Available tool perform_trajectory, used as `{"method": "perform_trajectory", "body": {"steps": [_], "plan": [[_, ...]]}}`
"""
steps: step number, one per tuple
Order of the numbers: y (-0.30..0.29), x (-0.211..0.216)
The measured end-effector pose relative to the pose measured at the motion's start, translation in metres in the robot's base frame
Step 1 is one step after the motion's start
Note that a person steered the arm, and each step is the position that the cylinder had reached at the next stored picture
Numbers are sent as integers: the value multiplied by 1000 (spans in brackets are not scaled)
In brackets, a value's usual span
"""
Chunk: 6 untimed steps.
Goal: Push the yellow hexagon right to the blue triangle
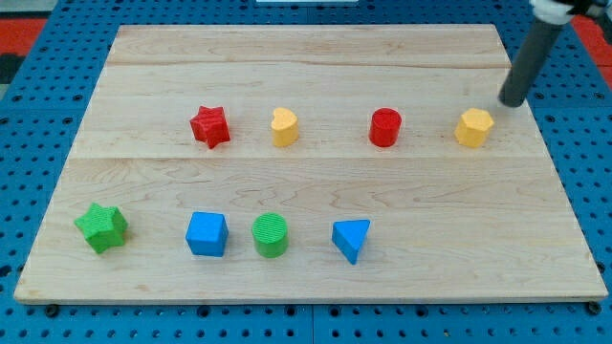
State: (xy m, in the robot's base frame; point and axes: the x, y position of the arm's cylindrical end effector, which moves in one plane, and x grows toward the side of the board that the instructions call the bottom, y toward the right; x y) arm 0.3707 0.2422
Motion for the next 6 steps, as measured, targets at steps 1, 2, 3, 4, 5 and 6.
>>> {"method": "perform_trajectory", "body": {"steps": [1,2,3,4,5,6], "plan": [[-58,35],[-75,42],[-75,46],[-76,76],[-76,103],[-76,127]]}}
